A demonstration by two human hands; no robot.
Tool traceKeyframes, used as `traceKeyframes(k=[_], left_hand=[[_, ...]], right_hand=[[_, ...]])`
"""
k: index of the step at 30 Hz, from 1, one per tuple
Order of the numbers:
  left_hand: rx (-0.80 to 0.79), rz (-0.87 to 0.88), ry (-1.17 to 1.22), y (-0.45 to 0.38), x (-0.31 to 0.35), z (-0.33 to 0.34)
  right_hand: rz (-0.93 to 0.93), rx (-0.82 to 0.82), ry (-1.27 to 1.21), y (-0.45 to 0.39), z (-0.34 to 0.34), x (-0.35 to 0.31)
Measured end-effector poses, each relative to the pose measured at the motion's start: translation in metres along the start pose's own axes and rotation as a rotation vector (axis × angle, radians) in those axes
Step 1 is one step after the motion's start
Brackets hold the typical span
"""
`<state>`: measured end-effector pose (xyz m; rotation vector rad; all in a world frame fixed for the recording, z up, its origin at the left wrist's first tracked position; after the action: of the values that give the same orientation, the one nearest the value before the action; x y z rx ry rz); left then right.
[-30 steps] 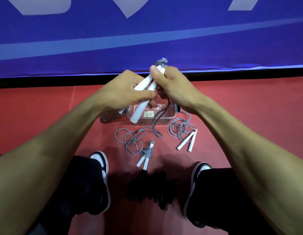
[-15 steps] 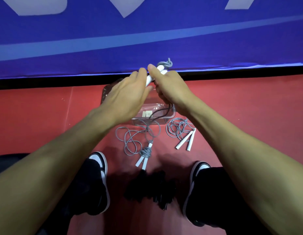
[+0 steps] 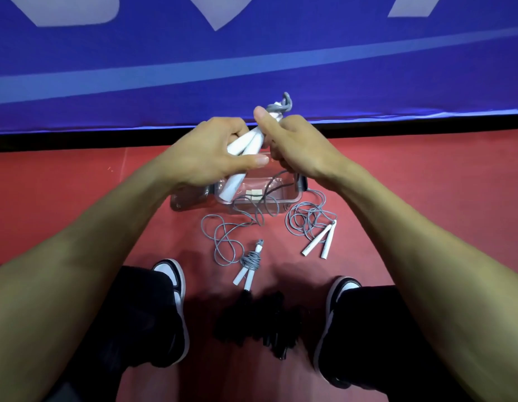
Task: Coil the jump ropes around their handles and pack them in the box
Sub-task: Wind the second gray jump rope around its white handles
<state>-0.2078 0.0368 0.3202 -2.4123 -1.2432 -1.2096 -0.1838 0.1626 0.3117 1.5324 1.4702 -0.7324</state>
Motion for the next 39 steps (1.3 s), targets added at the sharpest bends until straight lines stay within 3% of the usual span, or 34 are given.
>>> traceKeyframes(k=[3, 6, 10, 14, 16, 19, 23, 28, 33, 37, 39], left_hand=[[0.077, 0.012, -0.071, 0.001, 0.003, -0.004], [0.057, 0.040, -0.081, 0.000, 0.005, 0.000], [0.017, 0.093, 0.065, -0.003, 0.009, 0.011], [0.075, 0.125, 0.013, -0.006, 0.012, 0.011], [0.036, 0.058, 0.011, -0.007, 0.003, 0.013], [-0.029, -0.020, 0.125, -0.006, 0.002, 0.018], [0.045, 0.026, 0.333, -0.007, 0.010, 0.010], [-0.013, 0.099, 0.227, -0.004, 0.013, 0.004], [0.101, 0.006, 0.163, -0.003, 0.001, -0.007], [0.221, -0.051, -0.116, 0.000, 0.007, -0.011], [0.256, -0.082, -0.123, 0.000, 0.005, -0.010]], right_hand=[[0.014, -0.033, 0.078, 0.003, 0.001, 0.000], [0.004, -0.020, 0.158, 0.004, 0.000, -0.004], [-0.006, 0.073, 0.254, 0.001, -0.007, -0.002], [-0.016, 0.108, 0.114, 0.002, -0.010, -0.001], [-0.009, 0.115, 0.061, 0.003, -0.010, 0.001], [0.021, 0.110, 0.013, 0.005, -0.010, 0.000], [0.043, 0.087, -0.092, 0.005, -0.009, -0.002], [0.050, 0.131, -0.102, 0.002, -0.012, 0.003], [0.063, 0.096, 0.103, 0.001, -0.006, 0.004], [-0.003, 0.076, 0.136, 0.000, -0.001, 0.000], [-0.078, 0.055, 0.083, -0.001, 0.001, -0.006]])
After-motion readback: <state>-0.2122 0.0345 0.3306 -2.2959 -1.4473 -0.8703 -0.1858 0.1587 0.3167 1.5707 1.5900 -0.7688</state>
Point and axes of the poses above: each hand's wrist, its own y-axis away from the middle knuckle, its own z-axis out of the palm, x = y × z, the point moved 8 cm from there along -y, towards the middle knuckle, and after that the axes turned 4 degrees about -x, right-handed, at the moved point
